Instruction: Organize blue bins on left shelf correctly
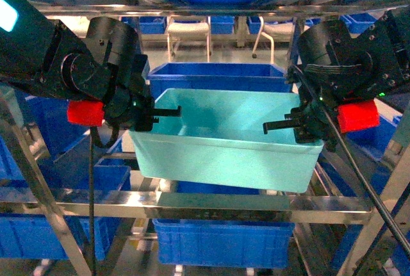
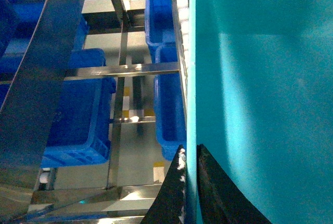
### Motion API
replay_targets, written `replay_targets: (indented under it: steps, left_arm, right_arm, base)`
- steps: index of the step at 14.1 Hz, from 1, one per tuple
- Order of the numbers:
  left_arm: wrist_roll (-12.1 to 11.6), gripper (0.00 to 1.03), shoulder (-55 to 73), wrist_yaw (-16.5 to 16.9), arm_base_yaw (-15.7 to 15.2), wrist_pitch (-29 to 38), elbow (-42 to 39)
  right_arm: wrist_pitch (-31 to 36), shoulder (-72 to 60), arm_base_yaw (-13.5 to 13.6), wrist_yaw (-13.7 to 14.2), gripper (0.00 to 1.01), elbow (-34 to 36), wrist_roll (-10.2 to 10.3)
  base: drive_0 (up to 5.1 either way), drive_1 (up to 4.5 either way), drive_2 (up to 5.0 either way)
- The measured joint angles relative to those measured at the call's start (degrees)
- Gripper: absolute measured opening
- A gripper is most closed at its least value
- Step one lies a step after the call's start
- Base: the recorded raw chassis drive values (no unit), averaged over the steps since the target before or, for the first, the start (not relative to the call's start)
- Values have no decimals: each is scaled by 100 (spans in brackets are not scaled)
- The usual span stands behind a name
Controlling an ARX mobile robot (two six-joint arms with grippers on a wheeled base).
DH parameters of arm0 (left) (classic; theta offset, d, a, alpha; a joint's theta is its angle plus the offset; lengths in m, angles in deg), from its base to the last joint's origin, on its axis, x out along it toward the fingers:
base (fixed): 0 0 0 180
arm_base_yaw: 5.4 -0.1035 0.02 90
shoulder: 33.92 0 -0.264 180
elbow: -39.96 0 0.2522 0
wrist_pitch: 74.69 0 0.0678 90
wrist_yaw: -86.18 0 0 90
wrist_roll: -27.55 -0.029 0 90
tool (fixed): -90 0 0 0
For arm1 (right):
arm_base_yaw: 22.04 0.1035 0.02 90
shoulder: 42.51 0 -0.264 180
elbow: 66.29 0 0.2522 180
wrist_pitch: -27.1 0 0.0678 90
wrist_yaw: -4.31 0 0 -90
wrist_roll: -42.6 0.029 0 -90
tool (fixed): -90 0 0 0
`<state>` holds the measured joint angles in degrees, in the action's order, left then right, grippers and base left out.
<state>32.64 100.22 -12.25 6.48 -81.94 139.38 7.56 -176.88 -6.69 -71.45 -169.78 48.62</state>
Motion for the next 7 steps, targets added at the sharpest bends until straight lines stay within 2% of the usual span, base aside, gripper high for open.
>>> replay_targets:
  steps: [3, 5, 6, 7]
  left_arm:
    - [-22, 2, 302, 0, -70, -247, 382]
    - [-17, 2, 511, -37, -136, -452, 640]
    - [-2, 7, 671, -52, -149, -608, 881]
    - [4, 22, 717, -160, -146, -520, 966]
  right_arm:
    - [-566, -551, -4, -103, 2, -789, 107]
    - [-1014, -951, -7, -280, 2, -1399, 232]
    - [-1012, -992, -4, -304, 2, -1440, 254]
    - [-1034, -990, 4, -317, 9, -1460, 173]
  base:
    - [0, 0, 0]
    - [0, 0, 0]
    - [0, 0, 0]
    - [0, 0, 0]
